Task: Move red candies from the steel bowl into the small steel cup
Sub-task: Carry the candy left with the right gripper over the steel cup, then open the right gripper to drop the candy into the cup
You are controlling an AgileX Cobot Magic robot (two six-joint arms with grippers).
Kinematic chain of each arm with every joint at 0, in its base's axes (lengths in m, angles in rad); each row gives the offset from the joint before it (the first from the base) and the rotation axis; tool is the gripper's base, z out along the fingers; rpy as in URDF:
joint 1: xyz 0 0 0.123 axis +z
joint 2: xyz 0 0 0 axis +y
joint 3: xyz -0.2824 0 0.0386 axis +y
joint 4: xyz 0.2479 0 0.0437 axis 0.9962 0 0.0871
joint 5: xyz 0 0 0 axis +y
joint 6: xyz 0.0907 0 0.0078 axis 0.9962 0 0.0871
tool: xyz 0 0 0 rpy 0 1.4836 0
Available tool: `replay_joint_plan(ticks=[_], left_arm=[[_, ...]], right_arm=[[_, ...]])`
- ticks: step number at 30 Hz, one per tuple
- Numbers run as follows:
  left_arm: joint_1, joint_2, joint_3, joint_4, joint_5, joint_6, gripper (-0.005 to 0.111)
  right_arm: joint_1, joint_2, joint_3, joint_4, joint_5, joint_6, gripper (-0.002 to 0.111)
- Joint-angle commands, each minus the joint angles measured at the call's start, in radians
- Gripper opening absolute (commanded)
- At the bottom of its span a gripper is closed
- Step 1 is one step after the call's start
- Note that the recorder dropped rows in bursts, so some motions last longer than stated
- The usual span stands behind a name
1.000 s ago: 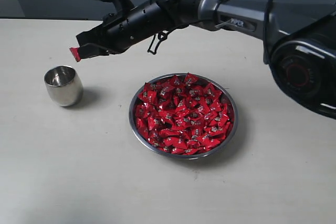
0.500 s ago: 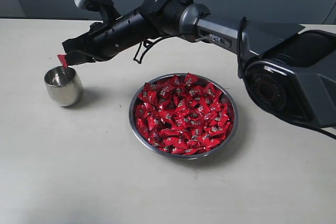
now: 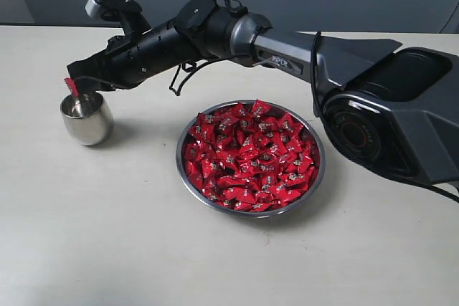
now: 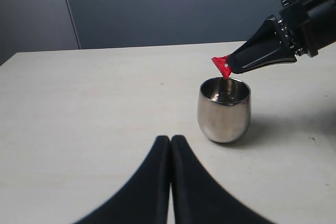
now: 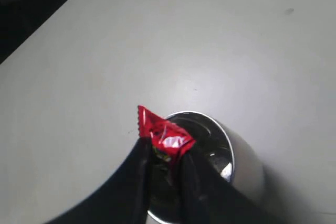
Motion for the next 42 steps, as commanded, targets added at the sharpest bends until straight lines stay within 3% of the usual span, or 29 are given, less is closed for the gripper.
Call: replay_joint_plan(ticks=[1, 20, 22, 28, 42], left_arm=[[0.001, -0.004, 0.004, -0.002, -0.002, -0.001, 0.0], [0.001, -0.004, 0.004, -0.002, -0.002, -0.001, 0.0], [0.001, -0.004, 0.004, -0.002, -0.002, -0.001, 0.0], [0.001, -0.004, 0.004, -0.002, -0.002, -0.001, 0.0], [0.001, -0.004, 0.004, -0.002, -0.002, -0.001, 0.0]], right_arm=[[0.003, 0.0, -0.006, 0.008, -0.024, -0.001, -0.001], [0.04, 0.0, -0.006, -0.069, -0.08, 0.019, -0.001], [0.04, 0.0, -0.006, -0.07, -0.075, 0.019, 0.005], [0.04, 0.0, -0.006, -0.089, -0.075, 0.072, 0.046], [0.036, -0.042, -0.006, -0.143, -0.075, 0.109, 0.044]])
